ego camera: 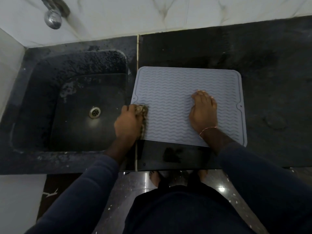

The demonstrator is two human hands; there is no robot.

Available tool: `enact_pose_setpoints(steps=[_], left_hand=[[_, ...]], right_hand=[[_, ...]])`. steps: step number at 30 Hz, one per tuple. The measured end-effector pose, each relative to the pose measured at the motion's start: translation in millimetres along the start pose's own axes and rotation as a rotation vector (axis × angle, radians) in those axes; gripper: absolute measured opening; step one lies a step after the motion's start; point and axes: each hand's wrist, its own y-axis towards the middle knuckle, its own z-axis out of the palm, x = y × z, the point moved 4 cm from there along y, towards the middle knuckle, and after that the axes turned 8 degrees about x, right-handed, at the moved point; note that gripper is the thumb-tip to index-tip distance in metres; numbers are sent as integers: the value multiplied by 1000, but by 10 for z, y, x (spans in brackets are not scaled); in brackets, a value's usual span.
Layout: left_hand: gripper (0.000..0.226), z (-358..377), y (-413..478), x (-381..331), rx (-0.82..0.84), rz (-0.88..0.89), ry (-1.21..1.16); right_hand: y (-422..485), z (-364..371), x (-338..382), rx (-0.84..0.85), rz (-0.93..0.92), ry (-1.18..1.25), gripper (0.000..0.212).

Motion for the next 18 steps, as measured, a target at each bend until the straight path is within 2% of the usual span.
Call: enact_pose_setpoints(steps=[3, 7, 9, 12, 14, 16, 18], left_hand=[[33, 15, -75, -240, -41, 44, -79], [37, 451, -598, -1009, 153, 352, -159], [38, 505, -713, -947, 180, 420, -139], [47, 330, -557, -346, 113, 300, -71], [44, 182, -460, -21, 75, 190, -35], [39, 128, -431, 47, 36, 107, -82], [36, 167, -501, -169, 11, 119, -205]], right_hand=[[18, 24, 7, 0, -14, -34, 49], [4, 11, -25, -10, -21, -4, 49], [-14, 2, -34, -11, -20, 28, 53], [-22, 7, -29, -11, -17, 66, 56], [-17, 14, -20, -14, -8, 79, 57], [-20, 21, -17, -11, 2, 76, 58], [-12, 25, -29, -7, 7, 80, 57]])
